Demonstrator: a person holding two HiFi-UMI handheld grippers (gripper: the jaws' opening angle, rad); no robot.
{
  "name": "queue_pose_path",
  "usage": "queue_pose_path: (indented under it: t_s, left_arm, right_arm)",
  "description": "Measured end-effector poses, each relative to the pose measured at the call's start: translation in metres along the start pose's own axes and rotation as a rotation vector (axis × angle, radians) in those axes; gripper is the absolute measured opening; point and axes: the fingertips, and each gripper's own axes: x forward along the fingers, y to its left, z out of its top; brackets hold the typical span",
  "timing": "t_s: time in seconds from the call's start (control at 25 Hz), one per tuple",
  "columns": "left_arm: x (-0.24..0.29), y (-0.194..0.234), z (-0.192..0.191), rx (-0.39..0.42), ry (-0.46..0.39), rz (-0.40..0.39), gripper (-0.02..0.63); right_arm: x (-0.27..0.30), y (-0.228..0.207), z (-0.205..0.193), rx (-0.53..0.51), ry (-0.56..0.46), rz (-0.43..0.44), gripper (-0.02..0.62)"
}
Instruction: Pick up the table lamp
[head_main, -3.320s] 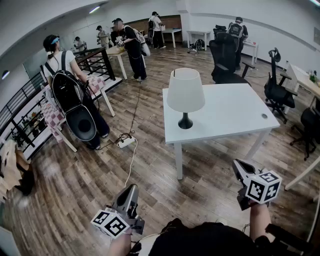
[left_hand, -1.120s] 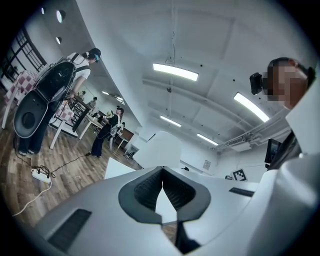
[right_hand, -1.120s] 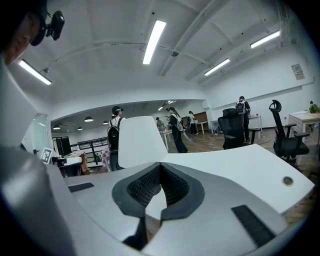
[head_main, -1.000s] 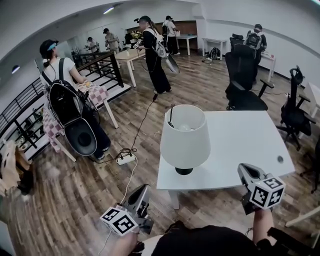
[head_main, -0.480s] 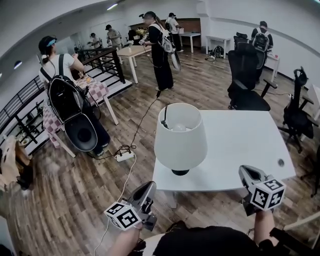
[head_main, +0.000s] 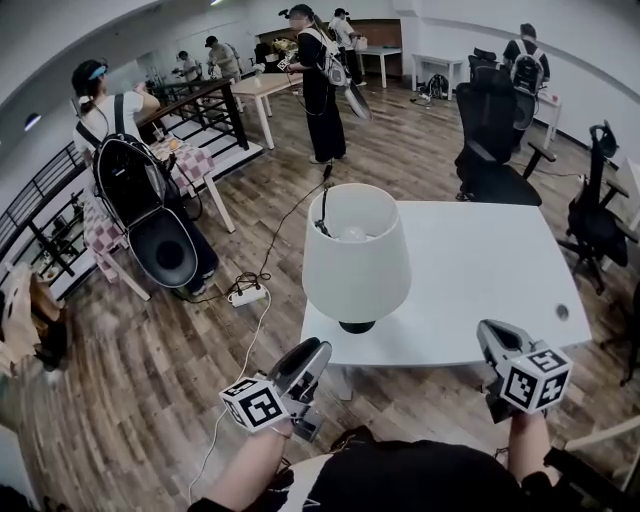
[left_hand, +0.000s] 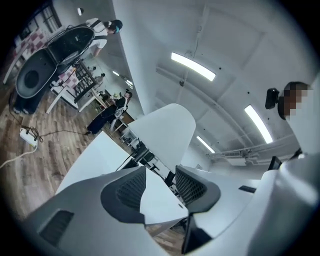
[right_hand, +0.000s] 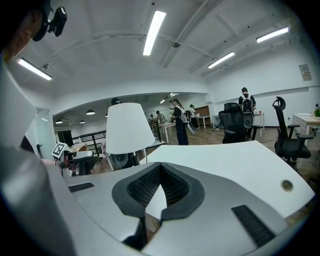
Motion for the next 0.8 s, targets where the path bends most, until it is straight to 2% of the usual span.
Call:
queue_pose_path:
  t_s: [0.16, 0.28, 0.48, 0.72, 0.8]
  left_arm:
    - [0.021, -0.004, 0.003, -0.09, -0.03, -0.057, 0.242]
    - [0.035, 0.002, -0.002, -0.166, -0.035, -0.05, 0.278]
    - [0.053, 0.003, 0.002, -0.311, -0.105, -0.095, 0.279]
    - [0.06, 0.0, 0.014, -0.366, -0.173, -0.164, 0.276]
    - [0.06, -0.003, 0.015, -0.364, -0.186, -0.187, 0.234]
  right_arm:
    - [-0.004, -0.008, -0.005, 0.005, 0.002, -0.006, 0.014]
    - [-0.004, -0.015, -0.008, 0.007, 0.001, -0.006, 0.014]
    - [-0.006, -0.024, -0.011, 0.017, -0.003, -0.008, 0.014]
    - [-0.004, -0.028, -0.008, 0.013, -0.007, -0.009, 0.014]
    - [-0.004, -0.029, -0.007, 0.019, -0.009, -0.012, 0.014]
